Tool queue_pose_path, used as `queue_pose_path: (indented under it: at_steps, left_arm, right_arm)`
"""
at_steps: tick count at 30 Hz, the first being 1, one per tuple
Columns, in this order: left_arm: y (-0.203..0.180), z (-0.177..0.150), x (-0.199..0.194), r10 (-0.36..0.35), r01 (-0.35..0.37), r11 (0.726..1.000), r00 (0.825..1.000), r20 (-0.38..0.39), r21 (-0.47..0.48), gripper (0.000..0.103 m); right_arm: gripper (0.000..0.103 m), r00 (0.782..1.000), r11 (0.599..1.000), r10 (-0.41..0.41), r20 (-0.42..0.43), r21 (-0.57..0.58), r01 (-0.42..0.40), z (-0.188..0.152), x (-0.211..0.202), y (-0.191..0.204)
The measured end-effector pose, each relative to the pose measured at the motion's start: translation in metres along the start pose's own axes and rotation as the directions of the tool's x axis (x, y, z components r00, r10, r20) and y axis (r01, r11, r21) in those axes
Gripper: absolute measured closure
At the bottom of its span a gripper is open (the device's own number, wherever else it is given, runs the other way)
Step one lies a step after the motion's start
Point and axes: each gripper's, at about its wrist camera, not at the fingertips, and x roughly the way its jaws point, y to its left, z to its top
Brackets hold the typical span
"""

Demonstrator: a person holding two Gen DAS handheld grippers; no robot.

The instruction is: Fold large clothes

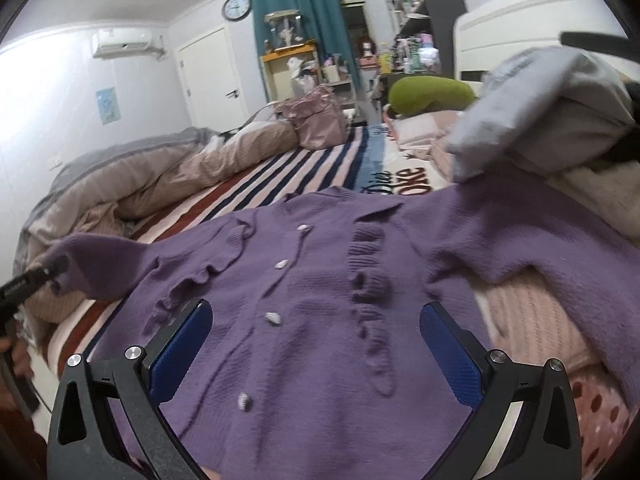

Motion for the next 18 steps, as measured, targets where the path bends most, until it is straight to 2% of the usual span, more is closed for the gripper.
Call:
queue_pose_path:
  at_steps: [2, 4, 5, 6, 8, 10, 12, 14, 16, 18]
  left_arm:
    - [-0.036, -0.016, 0.031, -0.153, 0.153, 0.988, 0.985, -0.077, 0.001, 0.098]
    - [-0.061, -0.033, 0.052, -0.185, 0.190, 0.982, 0.971, -0.151, 0.016, 0.096]
    - [-0.071, -0.042, 0.059, -0.179, 0.188, 0.982, 0.966, -0.188, 0.031, 0.090]
    - [-0.075, -0.049, 0.065, -0.158, 0.173, 0.984, 0.962, -0.223, 0.049, 0.083]
    - [-0.083, -0.056, 0.058, -0.110, 0.134, 0.987, 0.966, -0.235, 0.090, 0.043]
    - [-0.081, -0.050, 0.039, -0.075, 0.097, 0.989, 0.980, -0.185, 0.114, 0.035]
    - [-0.069, -0.040, 0.016, -0.038, 0.054, 0.992, 0.989, -0.141, 0.114, 0.030]
    - [-0.053, -0.028, 0.001, 0.065, -0.053, 0.991, 0.993, -0.097, 0.119, 0.022]
    - [-0.036, -0.023, -0.019, 0.170, -0.162, 0.980, 0.984, -0.058, 0.119, 0.022]
    - [-0.016, -0.020, -0.035, 0.230, -0.227, 0.969, 0.973, -0.030, 0.096, 0.020]
  right_arm:
    - [0.000, 1.000, 1.000, -0.013, 0.013, 0.018, 0.012, -0.001, -0.006, -0.013]
    - [0.000, 0.999, 0.999, -0.043, 0.026, 0.019, 0.043, -0.003, -0.009, -0.024]
    - [0.000, 0.998, 0.998, -0.063, 0.027, 0.016, 0.063, -0.004, -0.009, -0.028]
    - [0.000, 0.997, 0.997, -0.072, 0.020, 0.018, 0.072, -0.006, -0.008, -0.033]
    - [0.000, 0.998, 0.998, -0.059, -0.008, 0.032, 0.059, -0.011, -0.002, -0.041]
    - [0.000, 0.998, 0.999, -0.034, -0.048, 0.031, 0.035, -0.017, 0.008, -0.044]
    - [0.000, 0.996, 0.999, 0.025, -0.091, 0.026, -0.022, -0.023, 0.020, -0.039]
    - [0.000, 0.985, 0.993, 0.119, -0.128, 0.033, -0.116, -0.028, 0.032, -0.027]
    - [0.000, 0.956, 0.973, 0.231, -0.183, 0.022, -0.231, -0.033, 0.050, -0.004]
    - [0.000, 0.924, 0.955, 0.286, -0.254, -0.008, -0.297, -0.041, 0.074, 0.023]
